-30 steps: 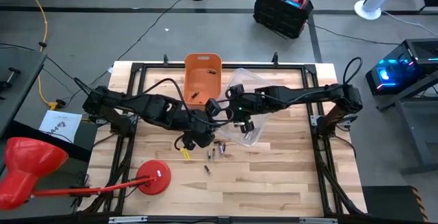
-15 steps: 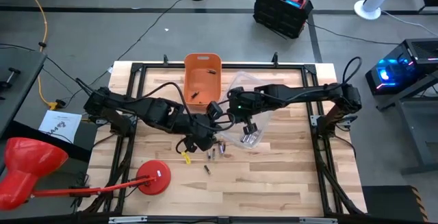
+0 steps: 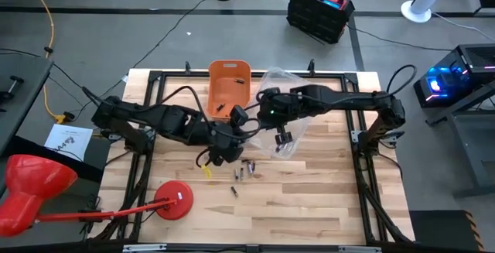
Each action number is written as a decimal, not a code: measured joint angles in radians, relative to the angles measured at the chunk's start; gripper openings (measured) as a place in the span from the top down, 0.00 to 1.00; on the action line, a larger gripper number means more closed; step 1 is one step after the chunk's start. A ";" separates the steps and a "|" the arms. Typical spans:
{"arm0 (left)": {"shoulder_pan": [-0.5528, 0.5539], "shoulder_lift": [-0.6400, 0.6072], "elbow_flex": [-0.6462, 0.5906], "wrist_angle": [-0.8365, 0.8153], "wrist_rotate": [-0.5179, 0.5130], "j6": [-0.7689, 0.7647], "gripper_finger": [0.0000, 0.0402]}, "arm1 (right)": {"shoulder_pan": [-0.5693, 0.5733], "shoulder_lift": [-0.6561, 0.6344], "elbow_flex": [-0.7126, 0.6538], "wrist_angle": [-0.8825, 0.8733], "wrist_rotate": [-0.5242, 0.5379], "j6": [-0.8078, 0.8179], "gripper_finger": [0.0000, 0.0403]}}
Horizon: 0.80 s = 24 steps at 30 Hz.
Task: Sort batteries
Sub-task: Put the brown battery into the orange bin
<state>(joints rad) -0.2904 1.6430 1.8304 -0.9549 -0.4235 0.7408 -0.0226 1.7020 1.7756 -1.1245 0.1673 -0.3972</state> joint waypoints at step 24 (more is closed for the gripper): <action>0.010 0.006 -0.011 -0.038 0.252 -0.136 0.93 | 0.065 0.008 -0.070 0.091 -0.180 0.373 0.64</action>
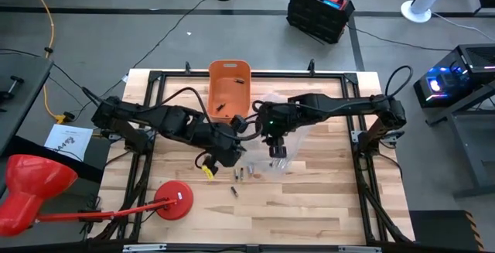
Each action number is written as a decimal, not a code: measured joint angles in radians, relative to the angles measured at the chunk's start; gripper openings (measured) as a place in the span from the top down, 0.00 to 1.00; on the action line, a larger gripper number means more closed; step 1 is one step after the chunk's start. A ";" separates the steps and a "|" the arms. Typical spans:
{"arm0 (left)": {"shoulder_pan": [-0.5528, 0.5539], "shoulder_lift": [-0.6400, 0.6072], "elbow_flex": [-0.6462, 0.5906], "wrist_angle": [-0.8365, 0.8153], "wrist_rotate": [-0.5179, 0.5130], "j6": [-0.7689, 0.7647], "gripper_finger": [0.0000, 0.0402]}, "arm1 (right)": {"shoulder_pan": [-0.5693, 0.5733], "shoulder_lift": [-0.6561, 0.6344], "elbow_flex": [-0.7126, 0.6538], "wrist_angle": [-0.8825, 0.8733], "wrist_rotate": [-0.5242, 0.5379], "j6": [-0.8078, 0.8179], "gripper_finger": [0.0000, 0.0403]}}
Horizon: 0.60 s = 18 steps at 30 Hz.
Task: Sort batteries
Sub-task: Put the brown battery into the orange bin
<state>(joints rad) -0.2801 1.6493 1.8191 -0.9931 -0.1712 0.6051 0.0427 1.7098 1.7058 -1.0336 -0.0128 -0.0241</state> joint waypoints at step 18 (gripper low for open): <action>0.019 0.006 -0.004 0.055 -0.058 0.095 0.93 | -0.010 0.025 -0.157 0.054 0.069 -0.030 0.61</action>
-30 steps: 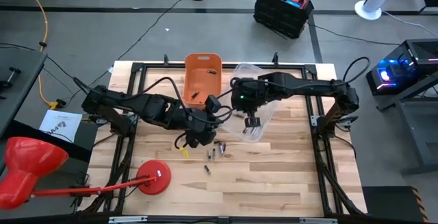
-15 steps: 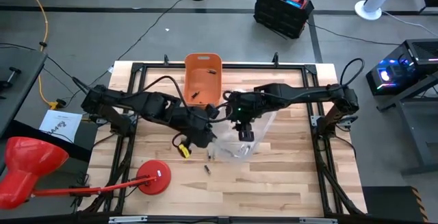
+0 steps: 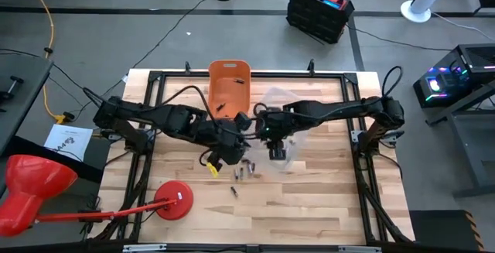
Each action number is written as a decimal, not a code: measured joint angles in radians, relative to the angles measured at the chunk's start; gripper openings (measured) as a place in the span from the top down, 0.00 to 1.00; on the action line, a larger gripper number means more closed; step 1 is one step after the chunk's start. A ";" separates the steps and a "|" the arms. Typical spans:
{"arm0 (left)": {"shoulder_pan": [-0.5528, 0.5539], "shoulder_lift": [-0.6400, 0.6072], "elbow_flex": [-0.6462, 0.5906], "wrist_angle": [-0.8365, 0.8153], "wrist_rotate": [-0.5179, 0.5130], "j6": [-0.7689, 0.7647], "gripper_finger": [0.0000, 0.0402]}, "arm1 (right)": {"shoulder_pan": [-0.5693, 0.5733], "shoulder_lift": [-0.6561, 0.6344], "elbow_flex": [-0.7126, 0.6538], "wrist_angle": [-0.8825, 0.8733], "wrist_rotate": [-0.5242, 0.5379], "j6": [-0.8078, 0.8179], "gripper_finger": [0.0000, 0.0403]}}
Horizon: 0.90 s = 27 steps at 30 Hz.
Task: Sort batteries
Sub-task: Put the brown battery into the orange bin
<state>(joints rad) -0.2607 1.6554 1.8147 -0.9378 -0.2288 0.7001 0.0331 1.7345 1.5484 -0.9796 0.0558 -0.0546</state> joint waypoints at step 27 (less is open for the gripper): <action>-0.041 0.010 0.003 -0.036 -0.221 0.015 0.93 | -0.059 0.001 0.063 -0.089 0.303 -0.122 0.61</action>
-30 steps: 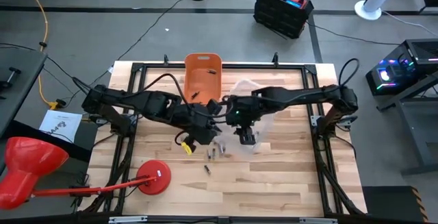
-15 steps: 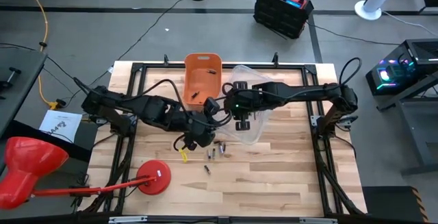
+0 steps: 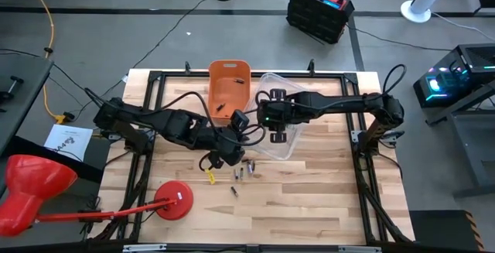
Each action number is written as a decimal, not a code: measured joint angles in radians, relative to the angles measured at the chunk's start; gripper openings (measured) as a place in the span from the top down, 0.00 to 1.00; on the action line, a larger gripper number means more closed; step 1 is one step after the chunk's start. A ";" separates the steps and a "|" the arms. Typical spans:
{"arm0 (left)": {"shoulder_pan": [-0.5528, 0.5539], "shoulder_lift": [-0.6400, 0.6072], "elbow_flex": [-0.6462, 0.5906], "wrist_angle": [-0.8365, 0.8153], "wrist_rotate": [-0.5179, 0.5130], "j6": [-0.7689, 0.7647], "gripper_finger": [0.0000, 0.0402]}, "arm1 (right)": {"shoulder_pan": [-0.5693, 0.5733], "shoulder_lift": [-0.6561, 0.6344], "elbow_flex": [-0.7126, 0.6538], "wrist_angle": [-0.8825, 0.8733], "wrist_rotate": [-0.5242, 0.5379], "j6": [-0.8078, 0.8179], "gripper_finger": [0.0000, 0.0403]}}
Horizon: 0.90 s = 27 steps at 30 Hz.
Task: Sort batteries
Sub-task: Put the brown battery into the orange bin
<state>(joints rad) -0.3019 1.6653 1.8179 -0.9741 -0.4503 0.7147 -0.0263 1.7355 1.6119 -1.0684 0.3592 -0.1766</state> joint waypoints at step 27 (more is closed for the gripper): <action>-0.004 -0.002 0.000 -0.006 -0.022 -0.029 0.93 | 0.005 0.031 0.028 -0.016 0.156 0.035 0.61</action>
<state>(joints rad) -0.3063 1.6634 1.8175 -0.9801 -0.4723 0.6856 -0.0208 1.7663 1.6402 -1.0846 0.5148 -0.1419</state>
